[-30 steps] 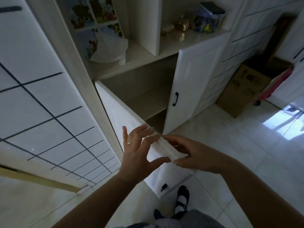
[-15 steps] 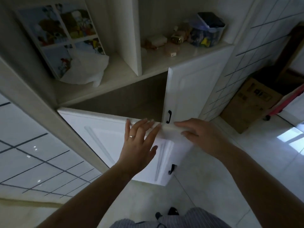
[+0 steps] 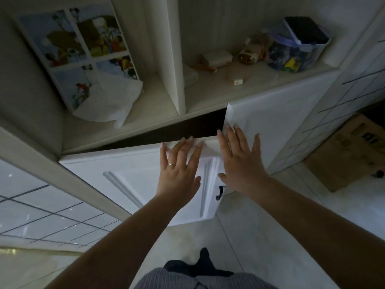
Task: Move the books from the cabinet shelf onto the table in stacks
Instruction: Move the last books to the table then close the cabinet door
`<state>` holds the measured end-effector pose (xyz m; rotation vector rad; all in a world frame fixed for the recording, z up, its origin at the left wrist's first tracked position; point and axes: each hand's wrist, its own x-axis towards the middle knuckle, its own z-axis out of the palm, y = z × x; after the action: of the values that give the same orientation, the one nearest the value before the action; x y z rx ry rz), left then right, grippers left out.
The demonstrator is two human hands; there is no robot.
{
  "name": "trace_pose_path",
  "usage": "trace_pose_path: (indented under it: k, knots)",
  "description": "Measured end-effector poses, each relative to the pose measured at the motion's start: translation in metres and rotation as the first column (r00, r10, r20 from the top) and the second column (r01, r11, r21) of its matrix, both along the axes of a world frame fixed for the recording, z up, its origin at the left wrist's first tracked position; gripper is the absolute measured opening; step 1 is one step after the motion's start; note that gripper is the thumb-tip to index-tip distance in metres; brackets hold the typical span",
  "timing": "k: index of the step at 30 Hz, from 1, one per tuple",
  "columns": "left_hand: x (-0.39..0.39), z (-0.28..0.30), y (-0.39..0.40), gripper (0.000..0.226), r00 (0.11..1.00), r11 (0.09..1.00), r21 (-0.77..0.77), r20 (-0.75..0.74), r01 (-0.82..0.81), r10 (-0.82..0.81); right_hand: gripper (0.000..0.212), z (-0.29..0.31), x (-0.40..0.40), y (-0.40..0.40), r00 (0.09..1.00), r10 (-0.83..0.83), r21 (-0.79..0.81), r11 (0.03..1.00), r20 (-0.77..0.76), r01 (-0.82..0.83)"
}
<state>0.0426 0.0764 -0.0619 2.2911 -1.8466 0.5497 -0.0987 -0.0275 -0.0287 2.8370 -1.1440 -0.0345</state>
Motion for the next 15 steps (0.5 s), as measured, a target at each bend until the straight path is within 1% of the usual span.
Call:
trace_pose_path:
  k: [3,7,10,15]
  knots:
    - [0.012,-0.001,-0.014,0.092,1.0,1.0,0.014,0.007,-0.002,0.001,0.111,0.0,0.017,-0.022,1.0,0.0,0.004,1.0,-0.013,0.0]
    - [0.03,-0.005,-0.027,0.091,0.999,0.998,0.062,0.022,0.026,-0.027,0.108,-0.002,0.041,-0.037,0.999,-0.042,0.011,0.999,-0.032,0.042]
    - [0.038,-0.006,-0.035,0.083,0.999,0.997,0.074,0.015,0.038,-0.039,0.107,-0.004,0.052,-0.046,0.998,-0.053,-0.003,0.999,-0.033,0.053]
    - [0.044,-0.003,-0.045,0.068,0.998,0.998,0.048,-0.052,0.037,-0.035,0.107,-0.005,0.067,-0.056,0.997,-0.07,0.017,0.997,-0.032,0.071]
